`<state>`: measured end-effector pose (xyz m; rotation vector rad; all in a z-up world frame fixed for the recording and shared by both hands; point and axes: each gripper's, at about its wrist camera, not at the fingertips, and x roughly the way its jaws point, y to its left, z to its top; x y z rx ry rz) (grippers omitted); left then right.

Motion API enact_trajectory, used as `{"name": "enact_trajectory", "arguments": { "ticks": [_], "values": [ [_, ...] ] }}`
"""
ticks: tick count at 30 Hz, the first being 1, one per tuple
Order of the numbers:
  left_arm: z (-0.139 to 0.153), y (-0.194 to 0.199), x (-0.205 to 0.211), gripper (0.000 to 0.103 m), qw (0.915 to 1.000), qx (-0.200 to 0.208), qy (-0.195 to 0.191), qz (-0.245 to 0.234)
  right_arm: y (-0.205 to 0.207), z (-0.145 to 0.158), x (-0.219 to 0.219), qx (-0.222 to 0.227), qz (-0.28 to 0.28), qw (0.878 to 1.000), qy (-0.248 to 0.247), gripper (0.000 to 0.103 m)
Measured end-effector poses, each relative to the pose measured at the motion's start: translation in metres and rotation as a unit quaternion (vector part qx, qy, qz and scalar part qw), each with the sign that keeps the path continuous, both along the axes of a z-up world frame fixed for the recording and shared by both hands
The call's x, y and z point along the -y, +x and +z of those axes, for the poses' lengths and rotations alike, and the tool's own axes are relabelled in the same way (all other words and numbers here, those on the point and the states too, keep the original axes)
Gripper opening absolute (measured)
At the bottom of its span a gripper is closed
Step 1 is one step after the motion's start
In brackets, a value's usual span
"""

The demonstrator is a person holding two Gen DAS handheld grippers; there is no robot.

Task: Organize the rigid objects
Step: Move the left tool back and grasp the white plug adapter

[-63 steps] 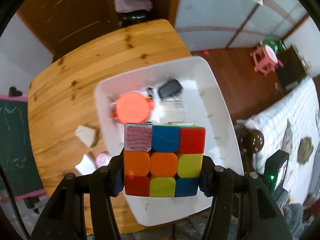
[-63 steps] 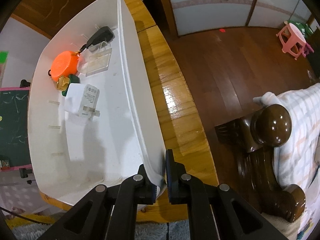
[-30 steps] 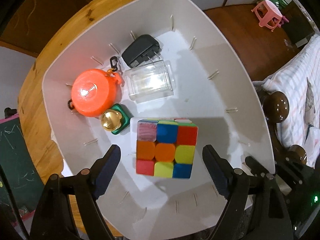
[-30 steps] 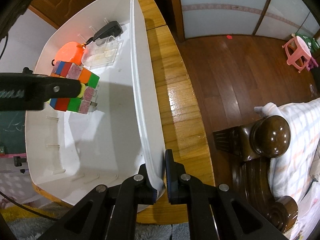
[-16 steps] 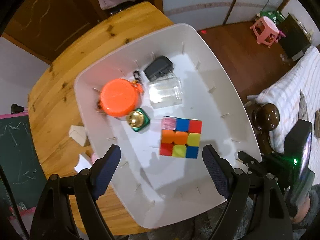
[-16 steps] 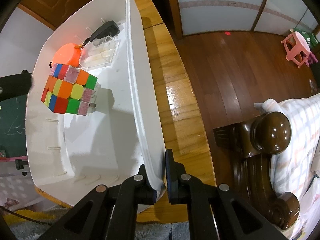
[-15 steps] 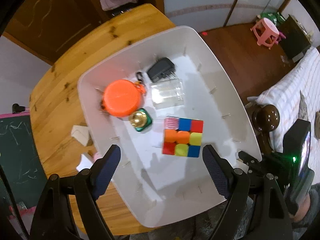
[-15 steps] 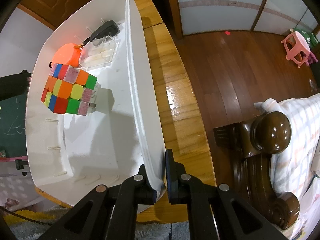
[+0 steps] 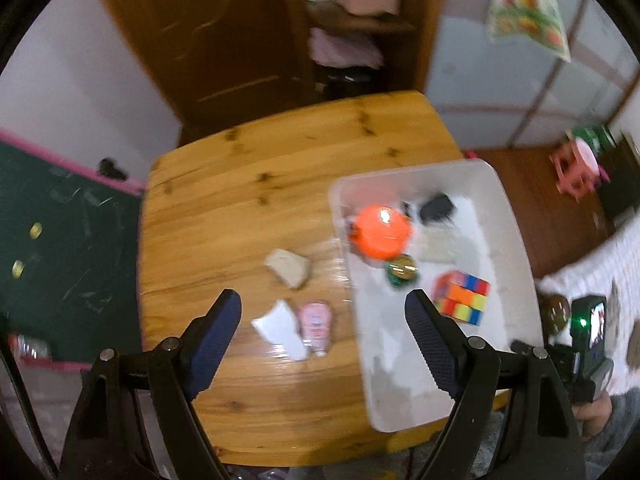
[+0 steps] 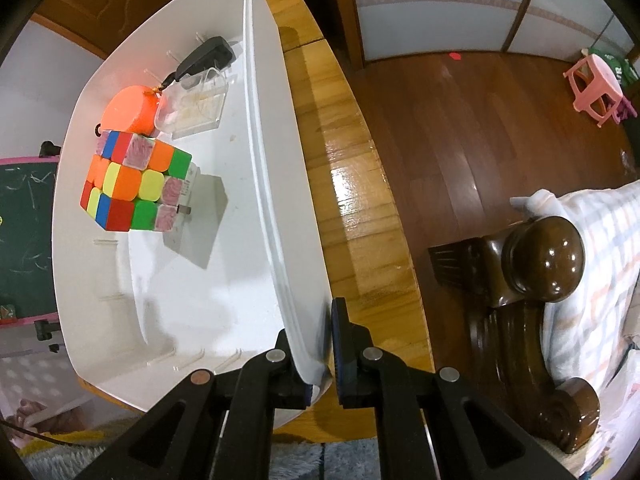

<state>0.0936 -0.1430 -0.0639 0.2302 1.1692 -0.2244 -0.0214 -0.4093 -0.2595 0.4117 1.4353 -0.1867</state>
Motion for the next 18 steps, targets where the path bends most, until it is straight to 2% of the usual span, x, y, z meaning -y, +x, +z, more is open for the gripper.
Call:
{"name": "enact_trajectory", "arguments": {
  "ticks": [3,6,14,18],
  "values": [
    [0.000,0.003,-0.030,0.090,0.9994,0.004,0.002,0.035,0.001,0.001,0.000,-0.004,0.000,1.000,-0.002,0.008],
    [-0.012,0.004,-0.052,0.092,0.9979,-0.009,-0.002,0.064,0.001,0.001,-0.001,-0.008,-0.001,1.000,-0.005,0.007],
    [-0.071,0.012,-0.075,0.092,0.9914,-0.075,-0.013,0.107,0.002,0.003,-0.003,-0.015,-0.002,1.000,-0.015,0.007],
    [-0.096,0.020,-0.083,0.092,0.9850,-0.108,-0.033,0.130,0.002,0.003,-0.003,-0.017,-0.005,1.000,-0.020,0.007]
  ]
}}
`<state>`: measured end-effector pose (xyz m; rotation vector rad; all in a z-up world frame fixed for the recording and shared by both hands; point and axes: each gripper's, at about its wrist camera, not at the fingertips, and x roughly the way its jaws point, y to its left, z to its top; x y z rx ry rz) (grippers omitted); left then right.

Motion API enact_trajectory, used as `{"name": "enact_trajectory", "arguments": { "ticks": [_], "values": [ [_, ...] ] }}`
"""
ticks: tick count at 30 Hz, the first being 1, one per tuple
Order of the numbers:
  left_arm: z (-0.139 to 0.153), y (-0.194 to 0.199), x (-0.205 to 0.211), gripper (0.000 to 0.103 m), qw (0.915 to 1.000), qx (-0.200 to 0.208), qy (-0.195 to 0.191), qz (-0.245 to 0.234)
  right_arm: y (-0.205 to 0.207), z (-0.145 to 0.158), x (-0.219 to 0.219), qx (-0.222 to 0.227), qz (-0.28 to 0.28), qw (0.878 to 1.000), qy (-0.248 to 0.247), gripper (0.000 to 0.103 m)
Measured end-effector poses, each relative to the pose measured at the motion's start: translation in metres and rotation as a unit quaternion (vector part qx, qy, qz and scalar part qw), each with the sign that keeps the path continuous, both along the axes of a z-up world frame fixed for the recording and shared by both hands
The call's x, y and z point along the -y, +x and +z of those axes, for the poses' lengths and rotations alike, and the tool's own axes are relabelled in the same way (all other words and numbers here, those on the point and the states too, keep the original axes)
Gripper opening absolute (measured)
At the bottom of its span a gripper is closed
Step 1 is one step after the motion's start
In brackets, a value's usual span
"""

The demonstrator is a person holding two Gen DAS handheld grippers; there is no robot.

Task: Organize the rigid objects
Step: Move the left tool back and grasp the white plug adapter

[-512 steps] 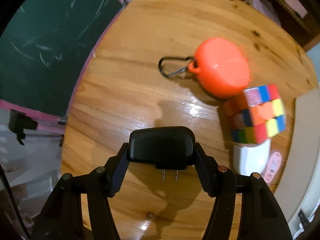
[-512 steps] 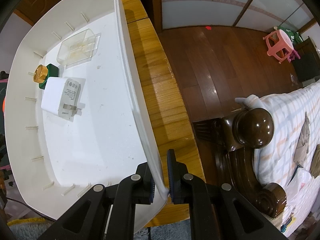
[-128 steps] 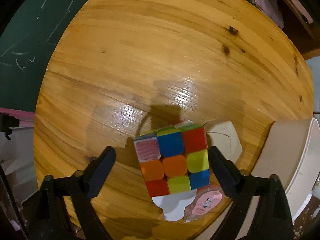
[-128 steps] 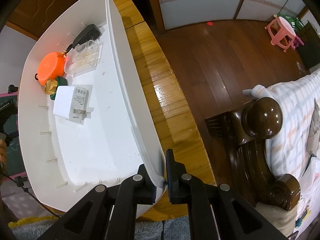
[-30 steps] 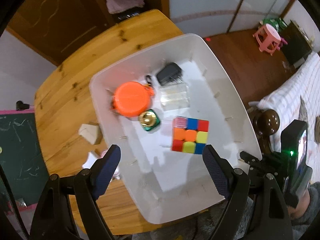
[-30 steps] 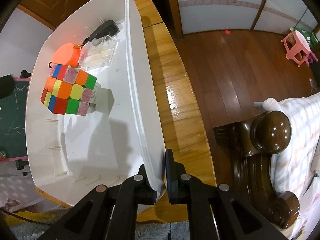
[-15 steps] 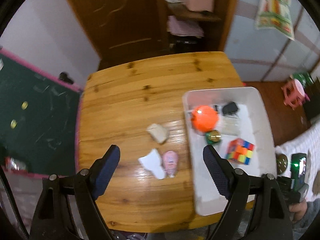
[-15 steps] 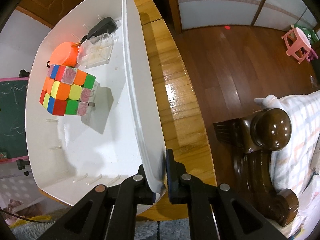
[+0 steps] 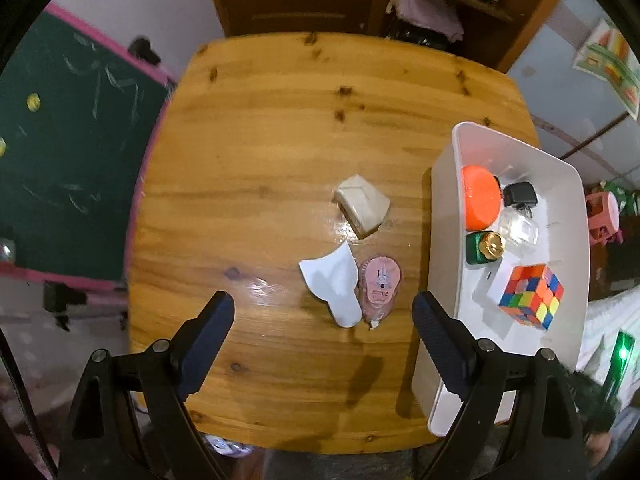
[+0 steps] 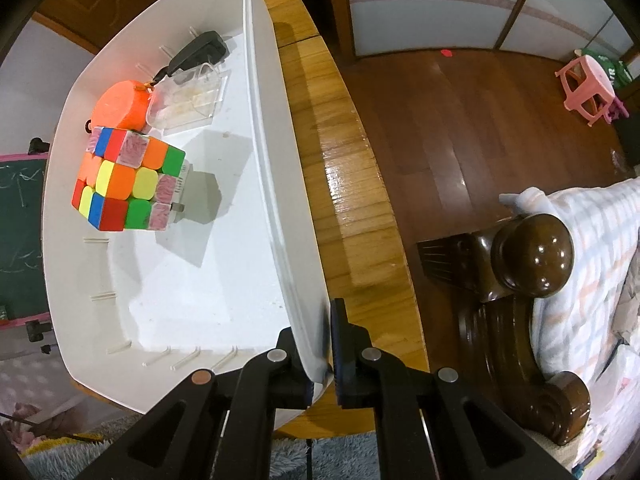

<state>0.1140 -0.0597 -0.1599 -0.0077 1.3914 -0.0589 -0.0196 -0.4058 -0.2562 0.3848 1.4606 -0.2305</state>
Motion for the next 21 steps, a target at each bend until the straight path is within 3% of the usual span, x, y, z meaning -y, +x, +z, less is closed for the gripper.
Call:
{"name": "enact_trajectory", "arguments": {
  "ticks": [10,21],
  "values": [
    [-0.071,0.033,-0.014,0.092,0.9918,-0.086,-0.034,0.089,0.000,0.000,0.001,-0.002,-0.012,1.000,-0.004,0.007],
    [-0.114,0.045,-0.009,0.092,0.9811,-0.141,-0.053,0.122,-0.001,0.000,0.001,-0.002,-0.021,1.000,-0.005,0.007]
  ]
}}
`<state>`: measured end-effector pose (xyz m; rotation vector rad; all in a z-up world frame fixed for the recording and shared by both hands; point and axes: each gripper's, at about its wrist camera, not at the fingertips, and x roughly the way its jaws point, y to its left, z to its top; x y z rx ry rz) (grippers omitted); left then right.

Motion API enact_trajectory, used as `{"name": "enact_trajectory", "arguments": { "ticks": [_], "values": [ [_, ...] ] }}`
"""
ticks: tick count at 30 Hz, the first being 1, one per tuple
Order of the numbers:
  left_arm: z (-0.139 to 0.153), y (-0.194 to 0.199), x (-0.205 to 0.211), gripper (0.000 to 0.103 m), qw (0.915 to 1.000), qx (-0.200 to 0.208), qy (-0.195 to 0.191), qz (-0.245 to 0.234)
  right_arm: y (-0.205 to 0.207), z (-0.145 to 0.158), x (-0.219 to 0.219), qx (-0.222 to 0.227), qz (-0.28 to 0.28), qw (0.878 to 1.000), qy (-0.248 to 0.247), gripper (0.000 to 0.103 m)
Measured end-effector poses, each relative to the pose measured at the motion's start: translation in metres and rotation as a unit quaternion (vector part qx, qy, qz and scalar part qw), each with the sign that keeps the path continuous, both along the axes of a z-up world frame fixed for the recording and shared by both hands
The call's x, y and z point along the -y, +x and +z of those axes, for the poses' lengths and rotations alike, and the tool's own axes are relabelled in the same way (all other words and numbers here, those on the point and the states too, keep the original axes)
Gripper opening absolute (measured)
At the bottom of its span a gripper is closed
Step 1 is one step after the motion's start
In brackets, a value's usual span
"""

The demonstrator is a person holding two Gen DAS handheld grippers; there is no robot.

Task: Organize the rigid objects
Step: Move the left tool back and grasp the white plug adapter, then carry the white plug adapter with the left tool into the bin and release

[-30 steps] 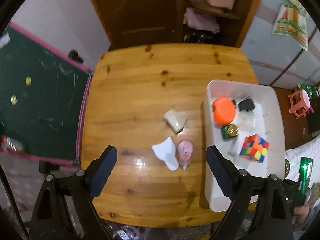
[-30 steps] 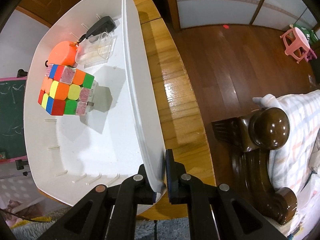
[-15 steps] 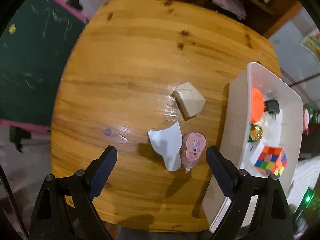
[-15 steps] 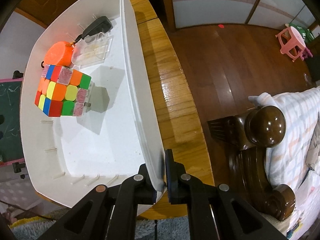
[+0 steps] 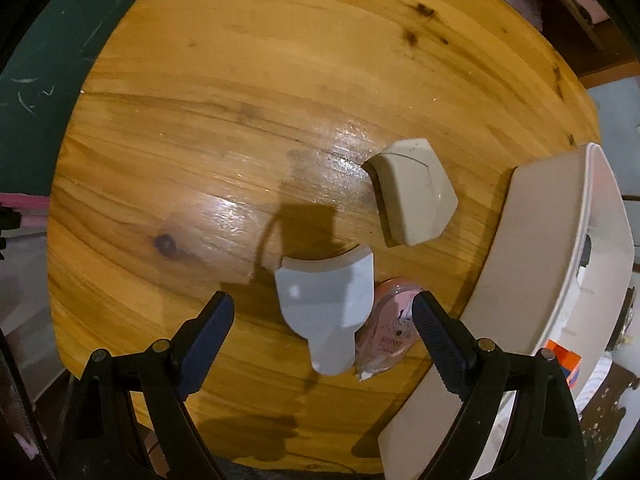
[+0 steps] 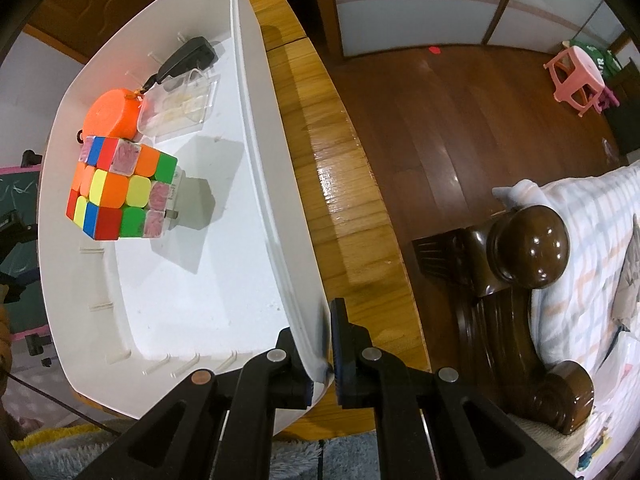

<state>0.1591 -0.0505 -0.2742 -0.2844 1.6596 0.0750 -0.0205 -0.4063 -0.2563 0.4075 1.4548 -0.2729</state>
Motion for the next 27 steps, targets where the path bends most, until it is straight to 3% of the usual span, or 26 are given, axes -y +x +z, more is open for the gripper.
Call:
{"name": "enact_trajectory", "arguments": {
  "ticks": [13,16,22,23,27],
  "values": [
    [-0.023,0.003,-0.002,0.091,0.9981,-0.012,0.043,0.043,-0.001,0.000,0.001,0.002,-0.002,1.000,0.000,0.007],
    [-0.028,0.002,-0.002,0.081,0.9973,-0.010,0.061,0.041,-0.001,0.000,0.001,0.002,-0.002,1.000,0.001,0.007],
    [-0.032,-0.005,0.007,0.066,0.9974,-0.005,0.060,0.040,-0.002,-0.001,0.000,0.003,-0.001,1.000,0.000,0.007],
    [-0.031,-0.006,0.009,0.059,0.9978,-0.001,0.055,0.038,-0.002,-0.001,0.000,0.004,-0.001,1.000,0.001,0.007],
    [-0.031,-0.008,0.009,0.059,0.9980,0.004,0.057,0.028,-0.002,-0.001,0.000,0.005,0.000,1.000,0.002,0.007]
  ]
}}
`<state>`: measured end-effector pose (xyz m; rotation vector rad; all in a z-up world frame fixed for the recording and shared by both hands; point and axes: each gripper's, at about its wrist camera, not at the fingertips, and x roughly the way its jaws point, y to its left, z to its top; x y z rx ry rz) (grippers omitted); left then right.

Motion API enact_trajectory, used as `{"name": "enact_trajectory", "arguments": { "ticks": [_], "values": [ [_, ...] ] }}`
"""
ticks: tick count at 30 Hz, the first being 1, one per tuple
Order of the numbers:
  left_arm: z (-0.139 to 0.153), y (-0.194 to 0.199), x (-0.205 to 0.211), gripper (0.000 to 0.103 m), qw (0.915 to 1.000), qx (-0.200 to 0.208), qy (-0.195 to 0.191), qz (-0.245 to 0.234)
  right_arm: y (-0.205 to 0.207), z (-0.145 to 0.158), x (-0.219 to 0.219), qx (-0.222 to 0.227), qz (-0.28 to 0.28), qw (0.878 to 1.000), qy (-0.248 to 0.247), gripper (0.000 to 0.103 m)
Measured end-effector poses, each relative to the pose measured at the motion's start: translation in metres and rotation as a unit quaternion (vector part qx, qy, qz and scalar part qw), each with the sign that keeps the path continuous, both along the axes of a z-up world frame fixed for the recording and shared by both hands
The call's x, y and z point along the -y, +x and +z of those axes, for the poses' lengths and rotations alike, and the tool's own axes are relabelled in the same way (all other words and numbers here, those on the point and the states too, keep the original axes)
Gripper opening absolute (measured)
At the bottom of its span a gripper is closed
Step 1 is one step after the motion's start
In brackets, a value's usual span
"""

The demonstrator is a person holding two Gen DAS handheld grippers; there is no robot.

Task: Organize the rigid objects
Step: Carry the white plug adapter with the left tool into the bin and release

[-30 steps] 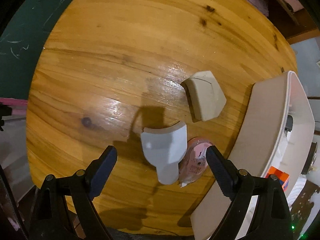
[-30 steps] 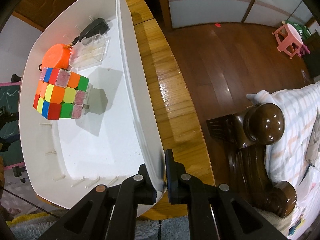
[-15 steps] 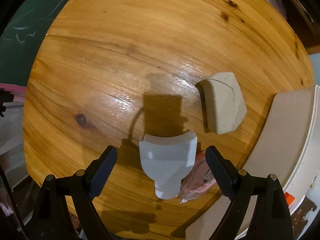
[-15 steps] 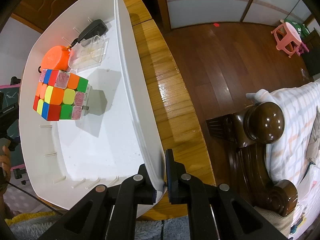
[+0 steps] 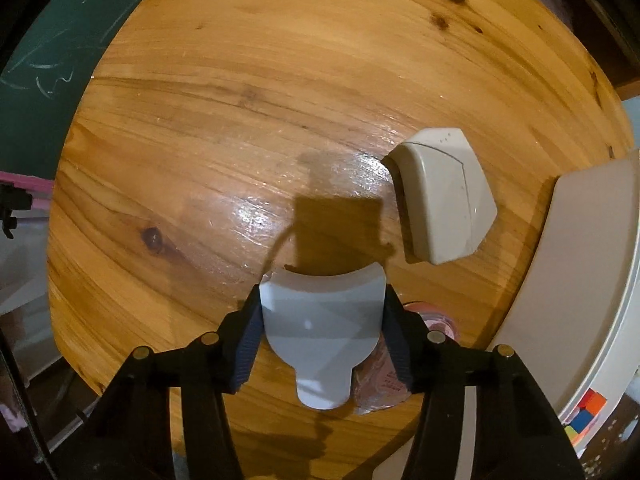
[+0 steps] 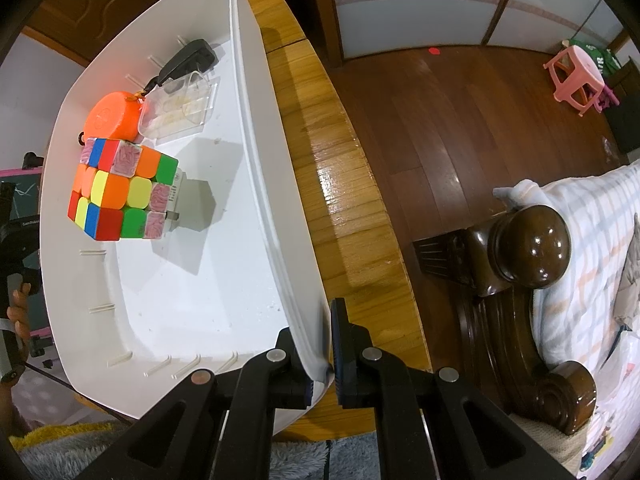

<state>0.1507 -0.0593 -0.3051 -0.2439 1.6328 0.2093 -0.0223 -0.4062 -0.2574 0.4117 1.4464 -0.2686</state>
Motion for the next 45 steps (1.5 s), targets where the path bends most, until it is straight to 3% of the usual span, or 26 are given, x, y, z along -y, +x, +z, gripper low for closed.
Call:
{"name": "enact_trajectory", "arguments": {
  "ticks": [7,16,25,30,37,45],
  "values": [
    [0.010,-0.001,-0.001,0.059,0.9995,0.006,0.016,-0.028,-0.002,-0.001,0.000,0.001,0.002,1.000,0.004,0.007],
    [0.074,-0.013,0.012,0.059,0.9937,0.055,0.009,-0.097,-0.005,0.001,0.001,0.006,0.009,1.000,0.012,0.006],
    [0.160,-0.033,0.070,0.059,0.9730,0.121,-0.012,-0.196,-0.007,0.001,0.001,0.014,0.020,1.000,0.017,0.006],
    [0.184,-0.045,0.097,0.059,0.9681,0.126,-0.049,-0.211,-0.008,0.002,0.001,0.020,0.031,0.999,0.020,0.007],
    [0.175,-0.048,0.119,0.059,0.9694,0.102,-0.075,-0.210,-0.008,0.005,0.000,0.028,0.041,0.999,0.020,0.007],
    [0.131,-0.046,0.138,0.059,0.9754,0.057,-0.060,-0.204,-0.011,0.008,0.000,0.039,0.046,0.998,0.022,0.007]
  ]
}}
